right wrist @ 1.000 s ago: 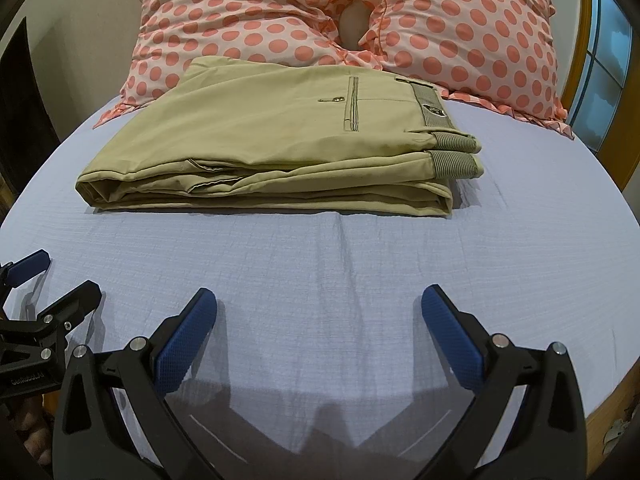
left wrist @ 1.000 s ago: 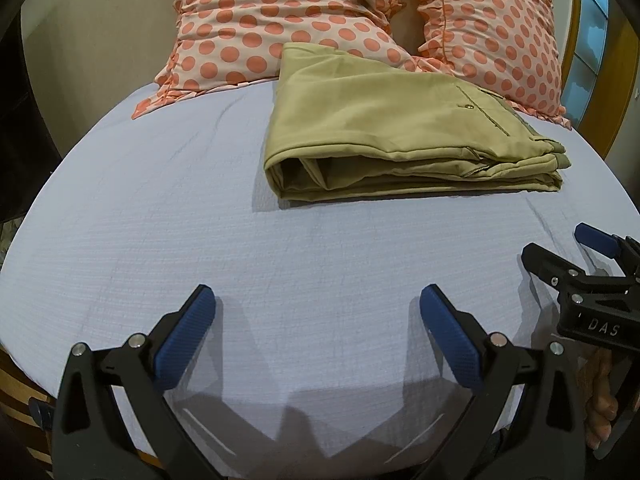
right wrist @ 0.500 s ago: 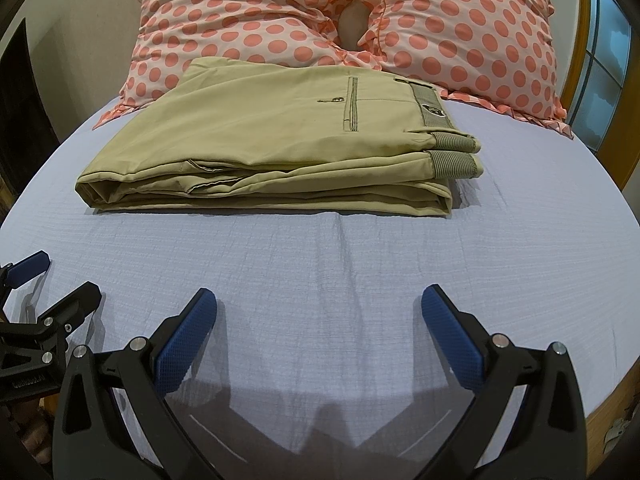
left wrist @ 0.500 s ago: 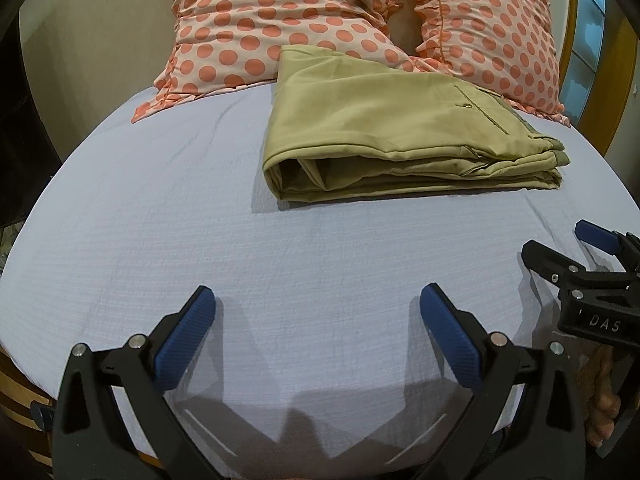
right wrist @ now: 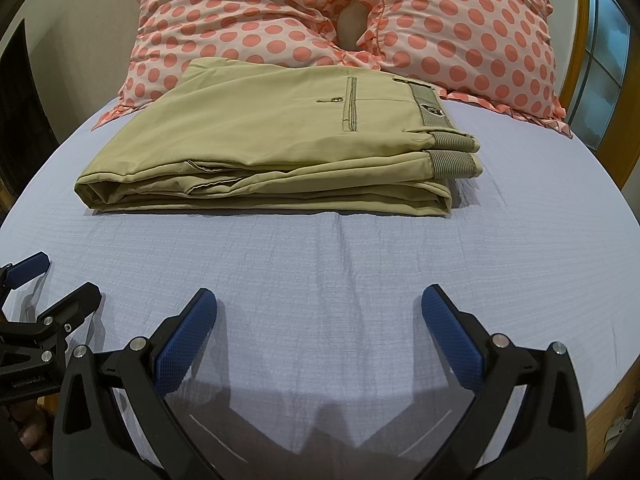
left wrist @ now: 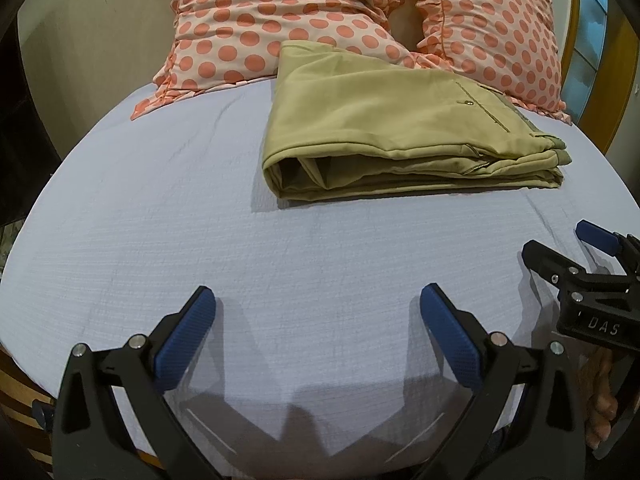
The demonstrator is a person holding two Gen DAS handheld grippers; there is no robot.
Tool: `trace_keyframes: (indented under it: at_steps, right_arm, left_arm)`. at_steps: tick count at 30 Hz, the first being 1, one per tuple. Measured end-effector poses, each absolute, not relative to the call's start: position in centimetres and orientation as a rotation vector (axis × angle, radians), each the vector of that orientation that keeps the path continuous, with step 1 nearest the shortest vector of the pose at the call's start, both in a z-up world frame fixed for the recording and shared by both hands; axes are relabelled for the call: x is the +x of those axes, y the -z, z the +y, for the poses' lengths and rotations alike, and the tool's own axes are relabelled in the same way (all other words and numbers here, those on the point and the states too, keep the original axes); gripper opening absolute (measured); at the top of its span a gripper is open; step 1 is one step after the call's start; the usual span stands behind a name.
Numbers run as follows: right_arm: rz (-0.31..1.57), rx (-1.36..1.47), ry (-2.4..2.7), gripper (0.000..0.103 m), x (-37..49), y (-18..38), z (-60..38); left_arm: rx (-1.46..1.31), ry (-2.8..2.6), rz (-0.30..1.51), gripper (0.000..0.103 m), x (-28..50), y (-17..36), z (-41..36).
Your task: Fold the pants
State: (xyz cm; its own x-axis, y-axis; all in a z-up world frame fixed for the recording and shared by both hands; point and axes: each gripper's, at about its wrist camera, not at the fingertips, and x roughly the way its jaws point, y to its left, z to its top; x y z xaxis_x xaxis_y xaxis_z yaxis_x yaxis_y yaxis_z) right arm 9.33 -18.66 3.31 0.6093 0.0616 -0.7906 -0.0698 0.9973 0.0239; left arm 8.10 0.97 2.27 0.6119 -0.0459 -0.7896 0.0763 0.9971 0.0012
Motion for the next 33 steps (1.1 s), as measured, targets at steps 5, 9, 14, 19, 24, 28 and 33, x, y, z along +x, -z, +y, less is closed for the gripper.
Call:
trace_keyframes:
  at_steps: [5,9,14,19,24,28,33]
  right_arm:
    - [0.912,-0.01,-0.076,0.102,9.33,-3.31,-18.68]
    - [0.912,-0.01,-0.077,0.102,9.3,-3.3,-18.65]
    - [0.914,-0.008,-0.075,0.102,9.44,-3.38,-18.78]
    - [0.912,-0.009,-0.076,0.102,9.38,-3.36,-18.78]
    - [0.912,-0.008,-0.076,0.102,9.4,-3.37,-18.8]
    - [0.912,-0.008,-0.076,0.102,9.39,-3.37,-18.79]
    - [0.913,-0.008,-0.075,0.102,9.42,-3.38,-18.79]
  left_arm:
    - [0.036,0.07,0.911,0.101,8.11,-2.26,0.99]
    - [0.035,0.07,0.913,0.101,8.13,-2.25,1.01]
    - [0.034,0.067,0.919,0.101,8.22,-2.21,1.05]
    - [0.033,0.065,0.924,0.101,8.21,-2.23,0.95]
    - [0.034,0.065,0.924,0.101,8.24,-2.25,0.94]
    - [0.034,0.064,0.927,0.101,8.23,-2.22,0.92]
    - [0.035,0.063,0.938,0.101,8.25,-2.19,0.94]
